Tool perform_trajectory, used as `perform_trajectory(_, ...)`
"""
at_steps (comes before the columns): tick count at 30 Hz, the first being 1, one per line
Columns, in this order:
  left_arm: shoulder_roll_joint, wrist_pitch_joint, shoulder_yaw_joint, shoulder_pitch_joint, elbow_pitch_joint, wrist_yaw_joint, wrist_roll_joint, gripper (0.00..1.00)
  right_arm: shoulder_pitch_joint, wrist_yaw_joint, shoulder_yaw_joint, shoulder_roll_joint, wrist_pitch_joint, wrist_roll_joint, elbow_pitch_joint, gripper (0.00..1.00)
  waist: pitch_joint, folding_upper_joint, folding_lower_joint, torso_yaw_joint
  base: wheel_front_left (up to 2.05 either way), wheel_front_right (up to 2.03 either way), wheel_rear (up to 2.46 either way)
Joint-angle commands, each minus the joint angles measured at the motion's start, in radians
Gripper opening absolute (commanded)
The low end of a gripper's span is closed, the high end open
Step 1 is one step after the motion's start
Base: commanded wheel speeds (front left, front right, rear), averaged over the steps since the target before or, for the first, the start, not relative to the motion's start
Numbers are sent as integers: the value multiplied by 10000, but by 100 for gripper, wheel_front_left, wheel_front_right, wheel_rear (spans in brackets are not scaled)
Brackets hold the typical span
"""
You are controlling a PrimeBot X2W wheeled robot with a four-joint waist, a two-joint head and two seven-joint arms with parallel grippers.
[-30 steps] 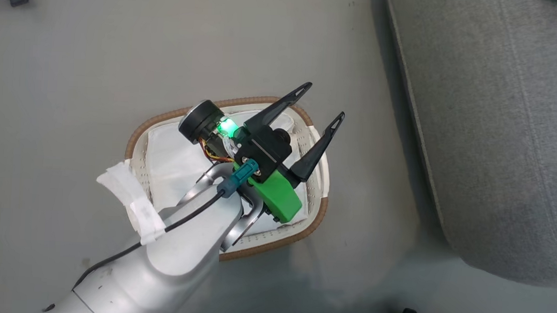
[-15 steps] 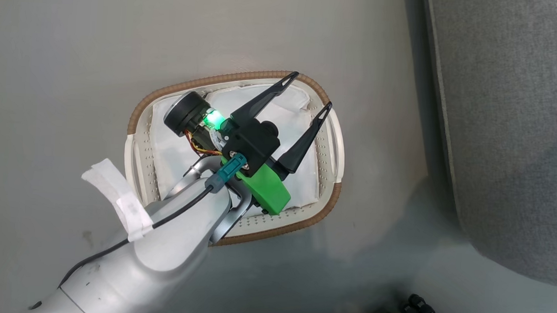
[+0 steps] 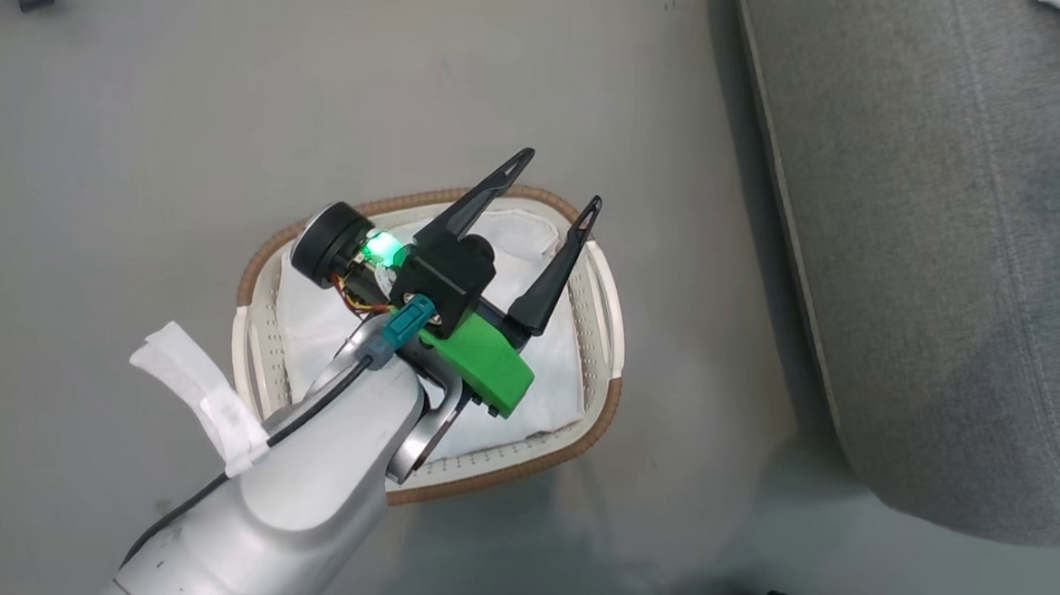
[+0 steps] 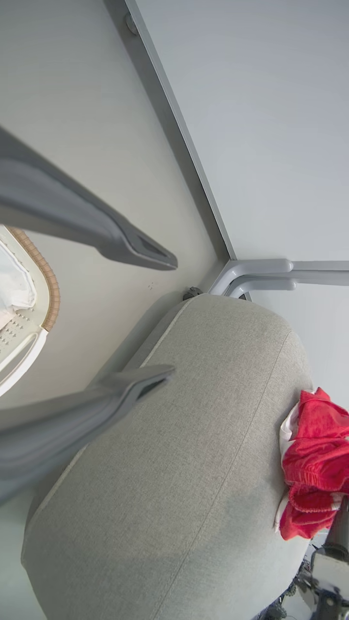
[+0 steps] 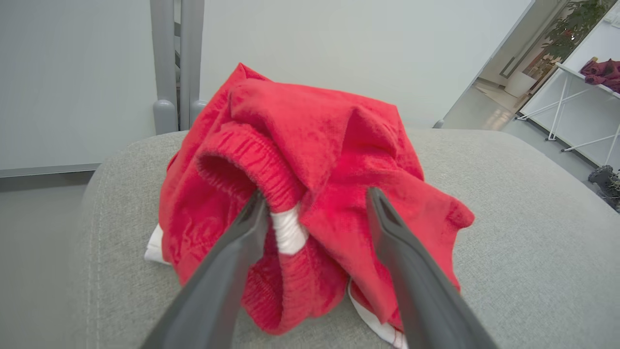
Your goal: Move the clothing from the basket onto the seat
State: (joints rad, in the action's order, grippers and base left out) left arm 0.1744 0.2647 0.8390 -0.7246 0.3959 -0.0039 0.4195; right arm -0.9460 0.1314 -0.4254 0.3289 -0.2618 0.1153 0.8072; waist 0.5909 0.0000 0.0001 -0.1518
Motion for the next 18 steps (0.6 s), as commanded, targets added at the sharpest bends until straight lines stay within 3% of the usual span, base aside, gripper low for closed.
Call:
perform_trajectory(1, -17, -6, -144, 213, 33, 45, 56, 100, 383, -14, 90, -87, -41, -99, -187, 100, -576, 0, -1, -67, 0, 0, 0)
perform_trajectory(18, -623, -8, -2989, 2493, -210, 68, 224, 100, 2743, -14, 1754, -981, -34, -1016, -2121, 100, -3046, 0, -1, 912, 0, 0, 0)
